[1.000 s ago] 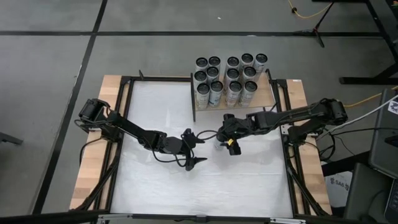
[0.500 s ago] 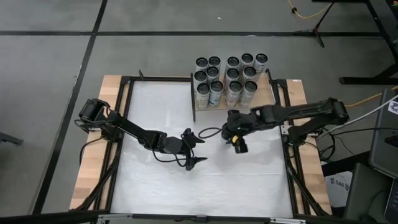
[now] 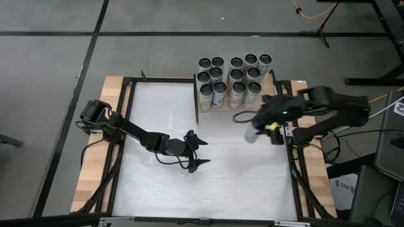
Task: Place canned beverage on shelf
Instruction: Put the blue soda can on the shelf aligned with the blue soda can
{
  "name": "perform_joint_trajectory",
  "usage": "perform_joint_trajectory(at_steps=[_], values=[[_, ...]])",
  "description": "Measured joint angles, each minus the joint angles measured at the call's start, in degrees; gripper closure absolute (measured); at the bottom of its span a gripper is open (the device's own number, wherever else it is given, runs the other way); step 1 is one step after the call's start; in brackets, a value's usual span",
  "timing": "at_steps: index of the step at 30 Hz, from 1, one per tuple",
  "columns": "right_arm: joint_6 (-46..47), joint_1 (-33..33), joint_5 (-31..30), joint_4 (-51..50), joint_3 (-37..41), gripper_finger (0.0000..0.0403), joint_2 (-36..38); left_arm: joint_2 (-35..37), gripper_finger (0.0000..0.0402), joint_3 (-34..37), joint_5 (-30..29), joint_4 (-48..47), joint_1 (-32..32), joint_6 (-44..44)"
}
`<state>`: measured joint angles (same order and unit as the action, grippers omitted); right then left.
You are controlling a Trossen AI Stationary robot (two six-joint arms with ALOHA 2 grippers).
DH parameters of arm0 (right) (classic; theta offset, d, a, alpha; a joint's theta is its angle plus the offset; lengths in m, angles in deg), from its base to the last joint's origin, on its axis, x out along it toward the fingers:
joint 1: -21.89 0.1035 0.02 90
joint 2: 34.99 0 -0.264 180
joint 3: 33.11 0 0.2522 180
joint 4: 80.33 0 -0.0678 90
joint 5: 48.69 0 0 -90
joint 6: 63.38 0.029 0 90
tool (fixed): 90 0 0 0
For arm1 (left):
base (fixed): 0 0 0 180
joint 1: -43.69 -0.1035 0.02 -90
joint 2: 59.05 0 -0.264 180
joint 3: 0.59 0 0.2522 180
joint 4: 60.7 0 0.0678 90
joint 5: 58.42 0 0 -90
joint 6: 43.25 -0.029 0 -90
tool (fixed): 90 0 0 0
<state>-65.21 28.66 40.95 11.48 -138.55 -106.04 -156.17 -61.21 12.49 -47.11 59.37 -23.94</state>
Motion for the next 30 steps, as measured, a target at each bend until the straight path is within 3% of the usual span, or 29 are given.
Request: perform_joint_trajectory(at_steps=[5, 12, 17, 22, 30], values=[[4.71, -0.04, -1.1, -6.92, -0.04, 0.0158, 6.27, 0.0, 0.002, 0.0, 0.0, 0.02, 0.0, 0.0], [6.1, -0.07, -11.02, -10.9, -0.11, 0.0158, 12.44, 0.0, 0.002, 0.0, 0.0, 0.04, -0.02, -0.01], [4.25, -0.07, -16.38, -11.32, -0.11, 0.0158, 13.68, 0.0, 0.002, 0.0, 0.0, 0.05, -0.02, -0.02], [1.41, -0.46, -17.63, -11.5, -0.09, 0.0158, 14.23, 0.0, 0.002, 0.0, 0.0, 0.07, -0.02, 0.0], [-7.2, -12.42, -18.01, -11.35, -0.09, 0.0159, 12.6, 0.0, 0.002, 0.02, 0.02, 0.09, -0.02, 0.0]])
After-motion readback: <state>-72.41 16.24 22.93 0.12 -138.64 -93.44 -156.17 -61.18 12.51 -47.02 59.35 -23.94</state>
